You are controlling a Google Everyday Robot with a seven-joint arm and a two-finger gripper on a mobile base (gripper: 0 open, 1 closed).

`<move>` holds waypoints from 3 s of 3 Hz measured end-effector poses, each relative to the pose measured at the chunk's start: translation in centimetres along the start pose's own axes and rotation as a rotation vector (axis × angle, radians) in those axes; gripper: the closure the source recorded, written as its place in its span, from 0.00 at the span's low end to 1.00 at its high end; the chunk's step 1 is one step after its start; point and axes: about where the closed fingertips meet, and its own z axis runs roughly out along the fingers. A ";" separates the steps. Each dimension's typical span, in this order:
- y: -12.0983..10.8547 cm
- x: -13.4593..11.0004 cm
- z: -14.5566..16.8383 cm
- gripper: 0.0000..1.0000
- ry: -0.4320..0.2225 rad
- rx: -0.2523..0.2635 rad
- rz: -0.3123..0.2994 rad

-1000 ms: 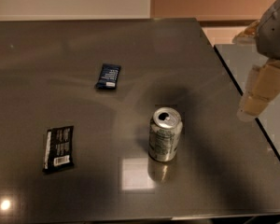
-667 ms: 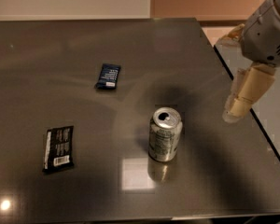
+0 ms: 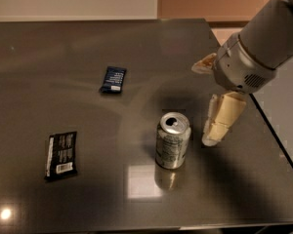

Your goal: Move 7up can near rxbar blueberry

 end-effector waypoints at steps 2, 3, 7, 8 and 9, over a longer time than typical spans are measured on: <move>3.1 -1.5 4.5 0.00 -0.041 -0.104 -0.054; 4.7 -2.2 5.2 0.16 -0.070 -0.144 -0.081; -1.5 -5.5 1.4 1.00 -0.181 -0.055 -0.026; -7.0 -6.4 0.0 1.00 -0.189 0.001 0.027; -12.5 -7.4 -0.1 1.00 -0.196 0.032 0.068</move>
Offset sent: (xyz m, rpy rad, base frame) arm -0.0417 0.0470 -0.0571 0.0493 0.1119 0.1499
